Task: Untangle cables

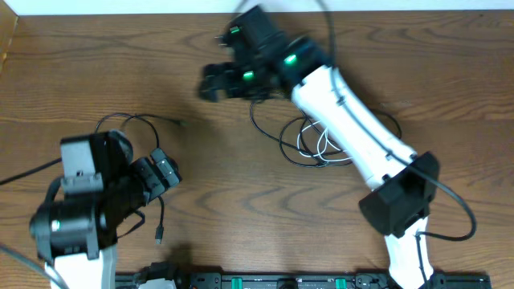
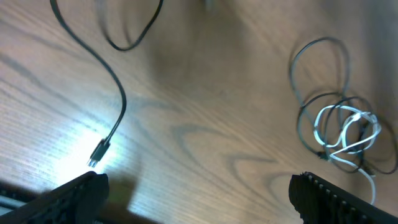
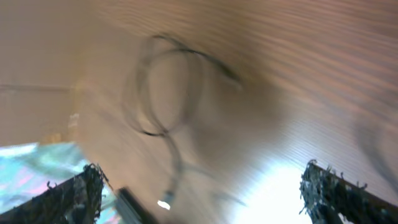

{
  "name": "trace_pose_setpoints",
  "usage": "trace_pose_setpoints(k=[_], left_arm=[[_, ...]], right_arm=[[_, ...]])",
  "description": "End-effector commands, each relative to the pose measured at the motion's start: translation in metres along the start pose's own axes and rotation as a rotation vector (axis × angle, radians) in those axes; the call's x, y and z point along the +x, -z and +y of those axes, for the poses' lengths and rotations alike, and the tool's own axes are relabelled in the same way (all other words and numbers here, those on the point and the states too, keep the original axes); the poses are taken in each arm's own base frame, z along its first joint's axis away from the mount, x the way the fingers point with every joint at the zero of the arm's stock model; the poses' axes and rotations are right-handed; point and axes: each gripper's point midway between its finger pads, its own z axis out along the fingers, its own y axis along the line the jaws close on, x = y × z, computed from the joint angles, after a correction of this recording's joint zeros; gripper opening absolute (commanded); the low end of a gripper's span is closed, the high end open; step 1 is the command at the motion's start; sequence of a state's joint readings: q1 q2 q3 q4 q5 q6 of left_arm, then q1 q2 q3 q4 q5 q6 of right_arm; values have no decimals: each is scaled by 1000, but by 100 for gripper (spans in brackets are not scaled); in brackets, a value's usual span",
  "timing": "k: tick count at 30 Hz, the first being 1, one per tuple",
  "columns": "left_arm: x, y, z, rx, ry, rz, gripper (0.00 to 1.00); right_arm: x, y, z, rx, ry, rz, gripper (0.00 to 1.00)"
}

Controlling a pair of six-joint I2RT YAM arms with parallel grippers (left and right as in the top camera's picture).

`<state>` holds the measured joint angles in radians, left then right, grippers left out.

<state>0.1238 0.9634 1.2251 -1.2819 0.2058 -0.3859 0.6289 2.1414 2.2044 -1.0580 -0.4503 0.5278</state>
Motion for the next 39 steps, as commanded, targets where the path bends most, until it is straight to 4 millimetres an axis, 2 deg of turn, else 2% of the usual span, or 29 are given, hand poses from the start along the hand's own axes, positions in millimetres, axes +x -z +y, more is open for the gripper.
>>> trace_pose_setpoints(k=[1,5,7,10,16,23,31,34,37,39], left_arm=[[0,-15,6,-48,16,64,98],[3,-40,16,-114,-20,166,98],[-4,-51,32,-218,-21,184,98],[-13,-66,50,-344,54,193,98],[-24,-98,72,-428,256,245,98],[-37,-123,122,-507,527,272,98],[-52,-157,157,-517,674,256,98],[-56,-171,164,-522,696,253,85],[-60,-188,173,-524,712,249,83],[-64,-198,178,-522,715,239,77]], right_arm=[[-8,43,-40,79,-20,-15,99],[13,68,-93,172,-142,96,99],[21,81,-115,204,-201,134,99],[30,95,-134,235,-274,167,99],[32,108,-160,321,-314,163,99],[31,110,-168,376,-306,151,99],[31,111,-169,376,-307,151,99],[31,110,-168,376,-306,151,99],[31,110,-168,376,-306,151,99],[31,110,-168,376,-306,151,99]])
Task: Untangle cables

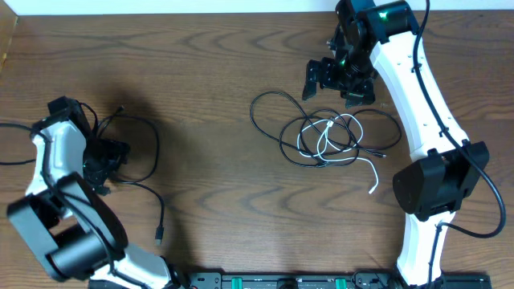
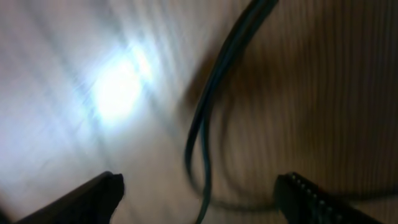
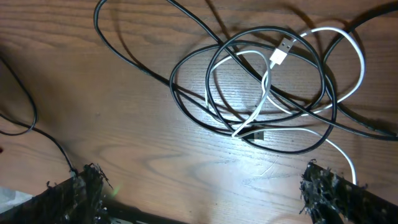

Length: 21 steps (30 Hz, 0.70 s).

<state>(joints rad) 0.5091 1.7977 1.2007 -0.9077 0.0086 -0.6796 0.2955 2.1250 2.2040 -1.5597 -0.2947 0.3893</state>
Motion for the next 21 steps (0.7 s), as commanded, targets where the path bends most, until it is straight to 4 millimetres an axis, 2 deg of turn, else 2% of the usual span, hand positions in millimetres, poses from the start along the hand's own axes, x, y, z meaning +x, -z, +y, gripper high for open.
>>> trace_pose_setpoints(k=[1,6,9,10,16,18,21], left_arm=[[-5,-17,4,-31,27,9,72],[-13,-25,4,-33,29,-3,55],[-18,-25,4,-25,16,-15,30],[-19,-25,4,-23,17,-17,26],[-22,-25,7,-34,23,-28,24],[-24,-25,6,-31,23,-36,15],[-27,-25,3,-18,24,-51,16]], right_arm=[[2,14,3,-7,24,-36,99],[2,14,3,-7,24,-35,99],[2,14,3,-7,24,-35,99],[2,14,3,-7,24,-35,99],[2,14,3,-7,24,-35,99],[2,14,3,-7,24,-35,99],[2,14,3,-7,24,-35,99]])
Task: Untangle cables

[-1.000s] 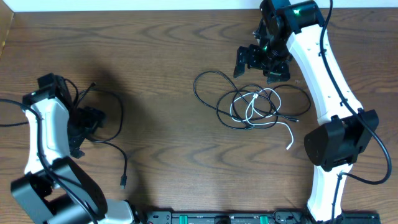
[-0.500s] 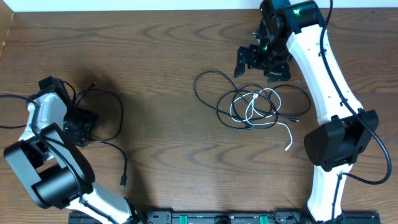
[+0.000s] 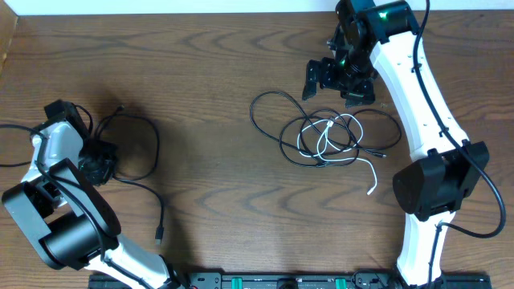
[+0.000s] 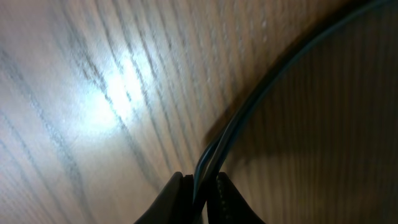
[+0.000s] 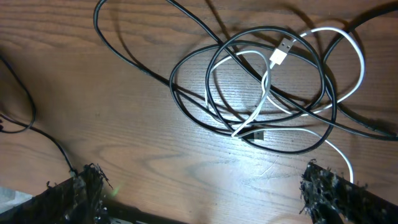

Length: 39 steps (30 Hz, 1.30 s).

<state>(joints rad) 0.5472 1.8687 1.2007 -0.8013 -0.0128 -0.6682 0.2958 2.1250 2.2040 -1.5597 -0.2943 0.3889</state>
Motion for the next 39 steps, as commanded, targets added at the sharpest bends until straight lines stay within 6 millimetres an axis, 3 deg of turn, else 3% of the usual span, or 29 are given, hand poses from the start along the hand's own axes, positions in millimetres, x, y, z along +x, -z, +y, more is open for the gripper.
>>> trace_pose_setpoints(k=[1,4,7,25,27,34,39], left_arm=[[-4,-4,5,-24,-5,-18,24],[-9,-4,7,-41,-4,-45,44],[-14,-3,11,-62,-3,-75,52],[-11,-24,9,-29,-36,-96,52],[-11,-24,9,-29,-36,-97,47],[-12,-30,8,-14,-36,-115,11],[-23,-24,-2,9,-217,-159,7]], right_arm=[[2,14,3,-8,23,-35,99],[2,14,3,-8,23,-35,99],[2,14,3,-8,23,-35,99],[2,14,3,-8,23,-35,99],[2,14,3,-8,24,-35,99],[2,14,3,-8,23,-35,99],[2,14,3,-8,23,-35,99]])
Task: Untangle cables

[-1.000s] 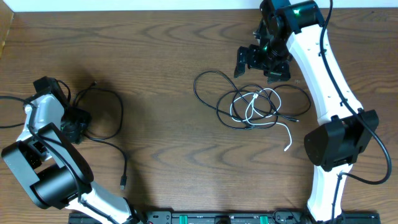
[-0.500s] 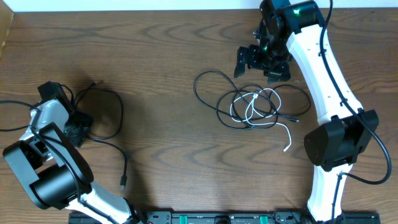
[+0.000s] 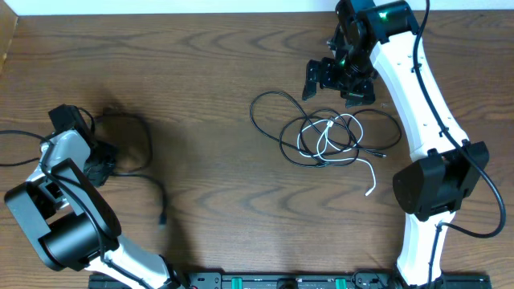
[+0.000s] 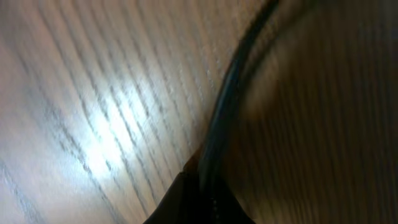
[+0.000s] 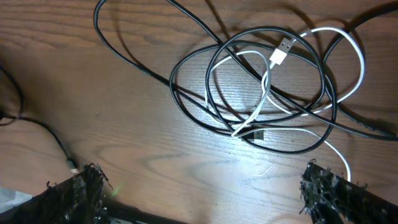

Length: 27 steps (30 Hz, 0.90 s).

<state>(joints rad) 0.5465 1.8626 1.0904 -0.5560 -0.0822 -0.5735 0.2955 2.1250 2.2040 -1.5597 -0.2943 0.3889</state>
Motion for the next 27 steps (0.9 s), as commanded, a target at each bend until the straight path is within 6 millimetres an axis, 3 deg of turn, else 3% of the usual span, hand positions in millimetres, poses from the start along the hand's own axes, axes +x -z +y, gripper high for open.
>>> trace_pose_setpoints(k=[1,5,8,11,14,18,22,27], left_arm=[[-5,0,2,-10,-175,-15,7],[-50,66,-21,83,-189,-174,7],[-79,130,-40,215,-167,-318,8],[-96,194,-50,349,-119,-451,8],[-102,240,-47,435,-27,-542,7],[-100,264,-43,484,20,-578,8],[-88,256,-41,481,24,-515,7],[-50,256,-69,655,-65,-325,8]], right_arm=[[2,14,3,-8,24,-35,99],[2,14,3,-8,24,-35,99],[2,14,3,-8,24,-35,99],[2,14,3,-8,24,-35,99],[2,14,3,-8,24,-35,99],[2,14,3,-8,24,-35,99],[2,14,3,-8,24,-35,99],[2,14,3,-8,24,-35,99]])
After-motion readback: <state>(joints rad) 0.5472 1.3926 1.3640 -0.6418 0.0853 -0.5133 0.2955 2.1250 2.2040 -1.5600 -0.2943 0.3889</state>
